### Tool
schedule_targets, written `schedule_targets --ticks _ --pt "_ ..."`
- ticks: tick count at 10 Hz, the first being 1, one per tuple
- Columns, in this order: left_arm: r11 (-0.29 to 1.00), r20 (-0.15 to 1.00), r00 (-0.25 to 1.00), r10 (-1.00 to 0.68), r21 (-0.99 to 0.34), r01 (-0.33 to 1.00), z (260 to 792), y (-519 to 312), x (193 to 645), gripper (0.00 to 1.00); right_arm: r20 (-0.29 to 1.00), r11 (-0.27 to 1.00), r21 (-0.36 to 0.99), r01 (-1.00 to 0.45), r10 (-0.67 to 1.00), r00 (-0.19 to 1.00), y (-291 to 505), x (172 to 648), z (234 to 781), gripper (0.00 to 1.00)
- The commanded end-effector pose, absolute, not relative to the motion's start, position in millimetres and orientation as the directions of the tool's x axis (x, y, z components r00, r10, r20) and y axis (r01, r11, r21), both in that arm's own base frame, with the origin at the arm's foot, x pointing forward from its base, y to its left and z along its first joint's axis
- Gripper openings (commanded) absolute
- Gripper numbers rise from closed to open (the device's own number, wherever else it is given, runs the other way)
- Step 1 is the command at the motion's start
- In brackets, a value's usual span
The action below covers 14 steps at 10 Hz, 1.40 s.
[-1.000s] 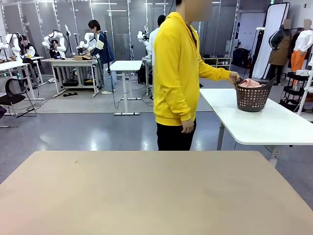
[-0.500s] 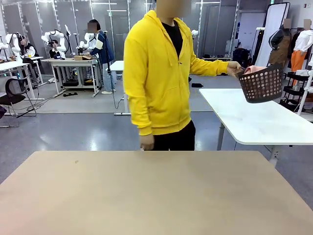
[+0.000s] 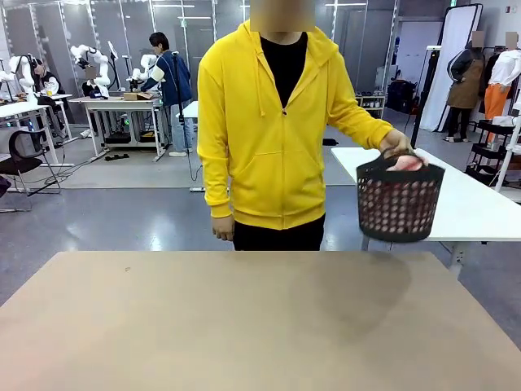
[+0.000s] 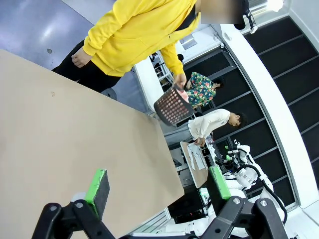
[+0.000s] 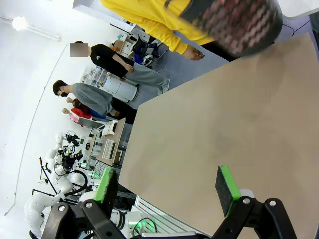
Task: Fold the towel.
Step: Grab the top end of the 100 cm Hotel Towel extended by the human.
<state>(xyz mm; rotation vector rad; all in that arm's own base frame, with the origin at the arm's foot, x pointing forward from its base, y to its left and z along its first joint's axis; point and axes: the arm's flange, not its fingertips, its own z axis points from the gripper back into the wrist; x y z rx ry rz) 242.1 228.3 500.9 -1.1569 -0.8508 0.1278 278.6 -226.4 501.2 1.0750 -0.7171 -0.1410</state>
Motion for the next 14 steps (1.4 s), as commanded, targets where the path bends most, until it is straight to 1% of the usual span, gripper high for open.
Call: schedule_targets --ticks 1,14 --pt "0.422 0.528 0.684 0.504 -0.841 0.339 504.5 230.5 244.1 1.0 0.47 0.482 0.843 -0.238 -0.445 0.763 -227.6 280.2 503.7 1.0" --pt "0.422 0.528 0.684 0.504 -0.841 0.339 504.5 230.5 244.1 1.0 0.47 0.482 0.843 -0.238 -0.445 0.763 -227.6 280.2 503.7 1.0"
